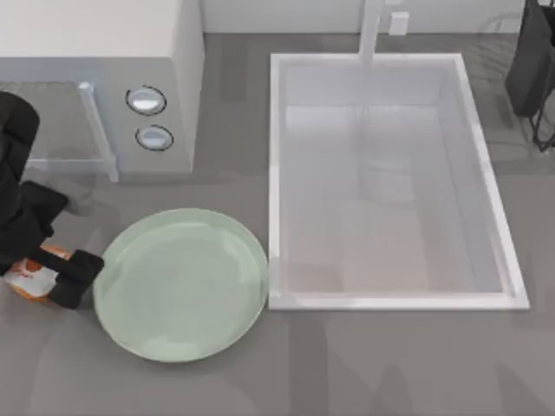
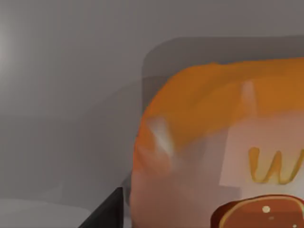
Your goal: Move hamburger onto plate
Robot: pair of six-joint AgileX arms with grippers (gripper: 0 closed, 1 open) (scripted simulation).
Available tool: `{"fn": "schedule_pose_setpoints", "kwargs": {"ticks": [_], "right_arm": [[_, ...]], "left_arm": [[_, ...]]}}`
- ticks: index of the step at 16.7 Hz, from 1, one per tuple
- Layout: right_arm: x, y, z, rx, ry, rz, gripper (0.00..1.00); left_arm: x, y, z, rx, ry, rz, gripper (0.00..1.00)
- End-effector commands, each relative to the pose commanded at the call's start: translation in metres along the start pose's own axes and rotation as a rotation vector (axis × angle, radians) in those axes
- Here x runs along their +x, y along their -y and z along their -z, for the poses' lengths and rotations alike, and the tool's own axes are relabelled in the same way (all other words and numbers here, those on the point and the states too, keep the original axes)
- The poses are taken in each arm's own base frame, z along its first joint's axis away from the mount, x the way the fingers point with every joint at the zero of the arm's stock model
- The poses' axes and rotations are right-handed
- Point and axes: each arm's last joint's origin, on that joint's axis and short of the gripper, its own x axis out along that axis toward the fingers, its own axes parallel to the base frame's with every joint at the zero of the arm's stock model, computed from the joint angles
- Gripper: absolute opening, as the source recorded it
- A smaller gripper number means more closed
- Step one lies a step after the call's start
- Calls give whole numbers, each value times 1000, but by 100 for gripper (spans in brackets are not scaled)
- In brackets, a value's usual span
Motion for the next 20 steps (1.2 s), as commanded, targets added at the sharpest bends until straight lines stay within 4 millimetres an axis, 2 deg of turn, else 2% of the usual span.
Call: {"fn": "schedule_pose_setpoints", "kwargs": {"ticks": [5,18,20], "right_arm": [[0,0,0,0,0,0,100],[0,0,0,0,0,0,100],[0,0,0,0,0,0,100]], "left_arm": [[3,-2,-4,0,5,-2,100],[3,-2,-4,0,5,-2,2],[3,-2,-4,0,5,-2,0]]}}
